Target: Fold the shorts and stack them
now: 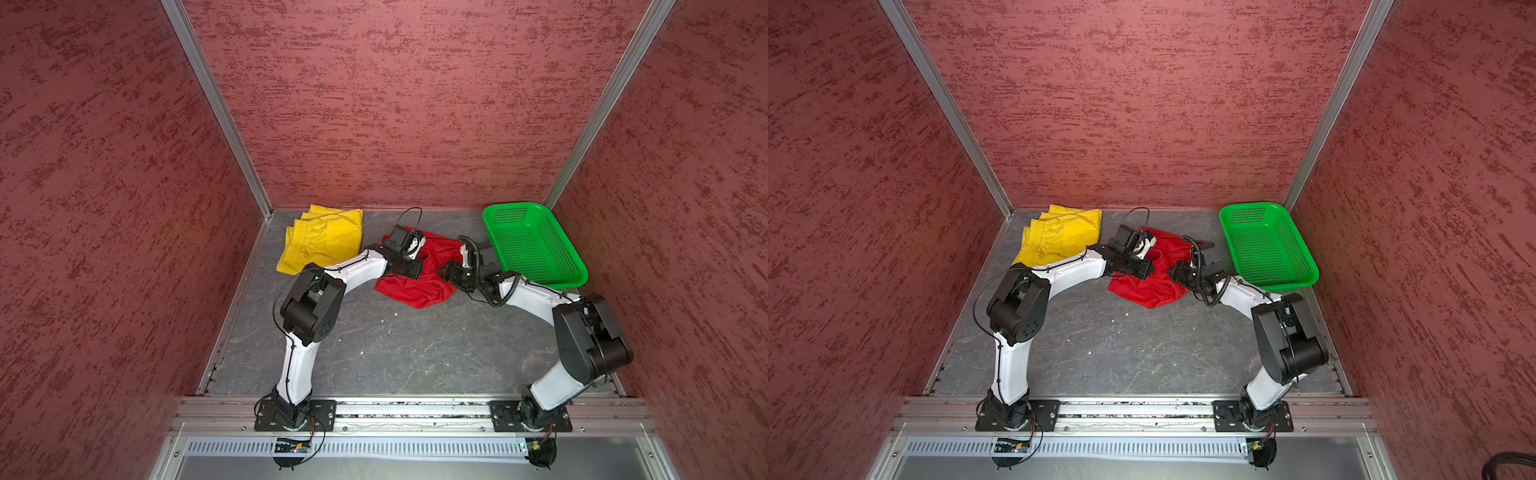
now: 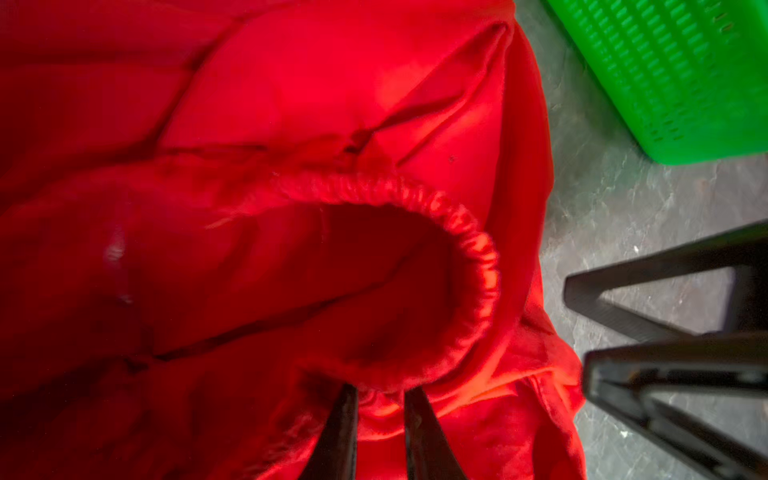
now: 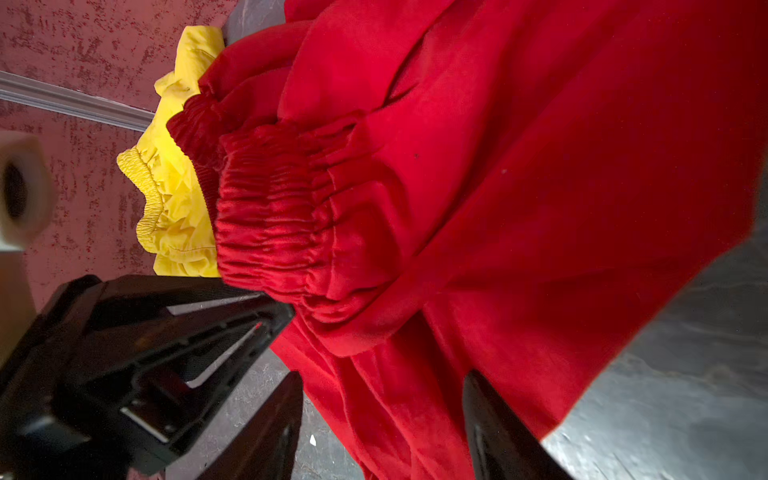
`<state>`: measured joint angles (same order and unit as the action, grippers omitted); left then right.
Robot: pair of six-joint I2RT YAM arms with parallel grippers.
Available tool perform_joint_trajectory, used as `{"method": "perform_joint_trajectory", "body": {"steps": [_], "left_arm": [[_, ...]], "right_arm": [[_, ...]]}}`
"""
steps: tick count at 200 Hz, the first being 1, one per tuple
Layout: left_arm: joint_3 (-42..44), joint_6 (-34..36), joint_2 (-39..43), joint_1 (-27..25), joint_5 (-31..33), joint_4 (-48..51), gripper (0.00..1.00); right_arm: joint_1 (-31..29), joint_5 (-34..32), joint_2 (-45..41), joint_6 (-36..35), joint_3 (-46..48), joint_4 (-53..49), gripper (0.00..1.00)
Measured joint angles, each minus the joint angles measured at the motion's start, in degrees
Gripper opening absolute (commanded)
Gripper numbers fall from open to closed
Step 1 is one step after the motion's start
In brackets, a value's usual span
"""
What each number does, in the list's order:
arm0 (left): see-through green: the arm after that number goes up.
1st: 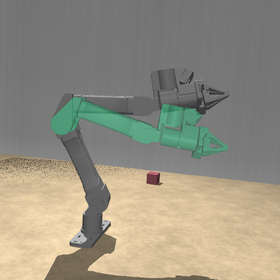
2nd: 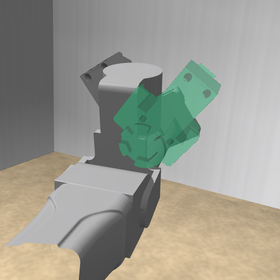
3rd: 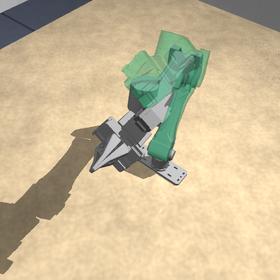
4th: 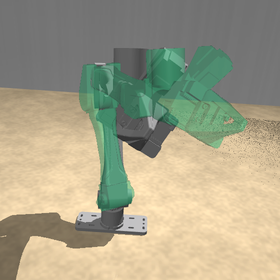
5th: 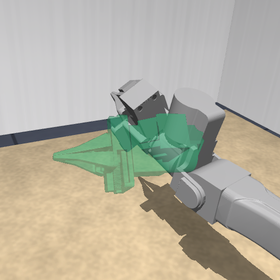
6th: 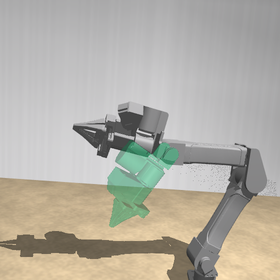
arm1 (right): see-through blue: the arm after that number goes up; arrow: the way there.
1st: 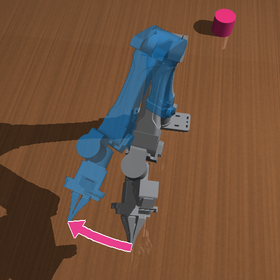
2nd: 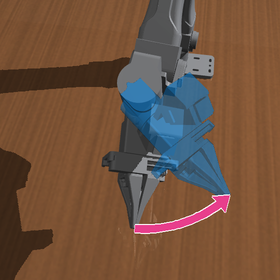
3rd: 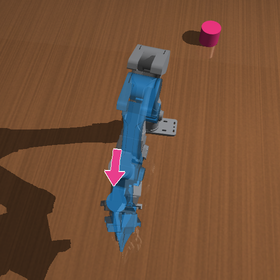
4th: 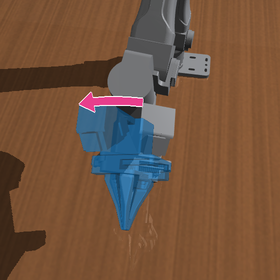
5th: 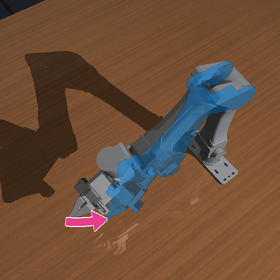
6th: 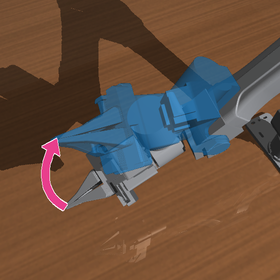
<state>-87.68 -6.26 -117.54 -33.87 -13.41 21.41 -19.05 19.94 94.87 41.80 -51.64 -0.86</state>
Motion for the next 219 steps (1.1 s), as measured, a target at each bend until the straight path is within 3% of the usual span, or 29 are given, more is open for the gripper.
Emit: {"method": "perform_joint_trajectory", "body": {"steps": [34,83,149,197,219], "left_arm": [[-1.0,-0.3,0.8,1.5,-0.7,0.0,0.60],[3.7,1.7,6.2,1.0,-1.0,-0.5,0.78],[-0.2,5.4,0.7,0.7,-0.4,-0.2,0.80],[-5.1,7.7,-5.2,0.7,-0.2,1.3,0.72],[-6.4,8.8,-5.6,0.8,-0.2,2.0,0.79]], "right_arm": [[-0.7,0.9,3.8,0.4,0.3,2.8,0.59],[-1.1,0.9,4.2,0.2,0.8,3.1,0.58],[-1.6,0.9,4.7,-0.2,1.9,3.6,0.57],[-2.4,0.9,6.3,-0.3,2.5,4.2,0.55],[-2.7,0.9,6.4,-0.2,2.5,4.3,0.55]]}}
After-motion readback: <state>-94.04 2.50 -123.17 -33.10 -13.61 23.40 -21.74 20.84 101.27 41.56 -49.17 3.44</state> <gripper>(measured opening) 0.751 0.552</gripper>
